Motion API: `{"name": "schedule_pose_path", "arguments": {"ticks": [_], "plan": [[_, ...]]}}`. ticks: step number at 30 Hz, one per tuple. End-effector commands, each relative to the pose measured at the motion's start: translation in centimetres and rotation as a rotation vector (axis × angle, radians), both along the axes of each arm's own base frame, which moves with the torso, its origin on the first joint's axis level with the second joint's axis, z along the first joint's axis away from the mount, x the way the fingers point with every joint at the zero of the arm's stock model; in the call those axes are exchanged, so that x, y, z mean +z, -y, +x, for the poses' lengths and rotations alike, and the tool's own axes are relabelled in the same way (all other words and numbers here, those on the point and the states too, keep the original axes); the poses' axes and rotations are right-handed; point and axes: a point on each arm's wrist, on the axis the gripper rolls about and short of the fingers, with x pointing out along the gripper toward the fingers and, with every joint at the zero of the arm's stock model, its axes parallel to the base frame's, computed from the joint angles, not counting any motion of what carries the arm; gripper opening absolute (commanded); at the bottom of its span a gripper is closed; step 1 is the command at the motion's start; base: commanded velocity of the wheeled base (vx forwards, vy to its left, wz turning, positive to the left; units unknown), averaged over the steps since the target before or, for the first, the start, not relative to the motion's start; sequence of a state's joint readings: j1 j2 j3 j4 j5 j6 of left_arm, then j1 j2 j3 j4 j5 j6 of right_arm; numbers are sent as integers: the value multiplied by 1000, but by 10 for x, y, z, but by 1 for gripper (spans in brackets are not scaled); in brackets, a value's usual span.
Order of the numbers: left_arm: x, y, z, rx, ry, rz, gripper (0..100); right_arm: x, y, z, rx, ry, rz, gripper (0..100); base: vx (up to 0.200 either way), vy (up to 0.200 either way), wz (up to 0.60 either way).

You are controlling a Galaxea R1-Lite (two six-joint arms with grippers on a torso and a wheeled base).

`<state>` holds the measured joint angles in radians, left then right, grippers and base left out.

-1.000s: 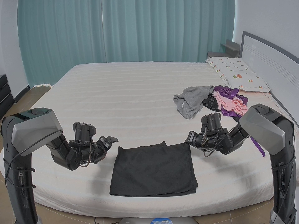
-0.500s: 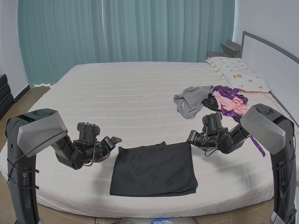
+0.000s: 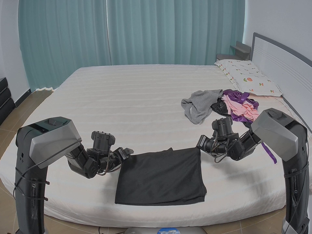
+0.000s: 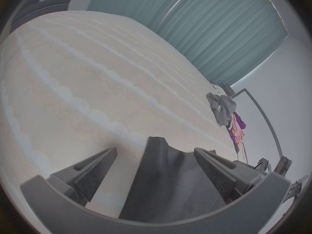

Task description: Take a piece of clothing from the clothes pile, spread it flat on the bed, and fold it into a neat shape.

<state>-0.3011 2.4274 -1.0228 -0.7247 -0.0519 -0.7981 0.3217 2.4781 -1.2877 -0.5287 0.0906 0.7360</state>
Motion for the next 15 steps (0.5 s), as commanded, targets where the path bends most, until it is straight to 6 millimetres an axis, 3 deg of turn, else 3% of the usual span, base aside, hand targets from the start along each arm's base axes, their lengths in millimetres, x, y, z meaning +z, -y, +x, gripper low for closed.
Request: {"name": "schedule_pose_path", "arguments": {"ticks": [1, 7, 8, 15], "plan": [[-7, 9, 6, -13, -7, 10, 100, 0, 1, 1, -11, 4, -5, 0, 0, 0, 0], [-6, 12, 15, -11, -15, 8, 100, -1, 2, 1, -14, 3, -7, 0, 0, 0, 0], [-6, 12, 15, -11, -15, 8, 0, -1, 2, 1, -14, 3, -7, 0, 0, 0, 0], [-6, 11, 14, 18, -13, 28, 0, -1, 2, 1, -14, 1, -7, 0, 0, 0, 0]]}}
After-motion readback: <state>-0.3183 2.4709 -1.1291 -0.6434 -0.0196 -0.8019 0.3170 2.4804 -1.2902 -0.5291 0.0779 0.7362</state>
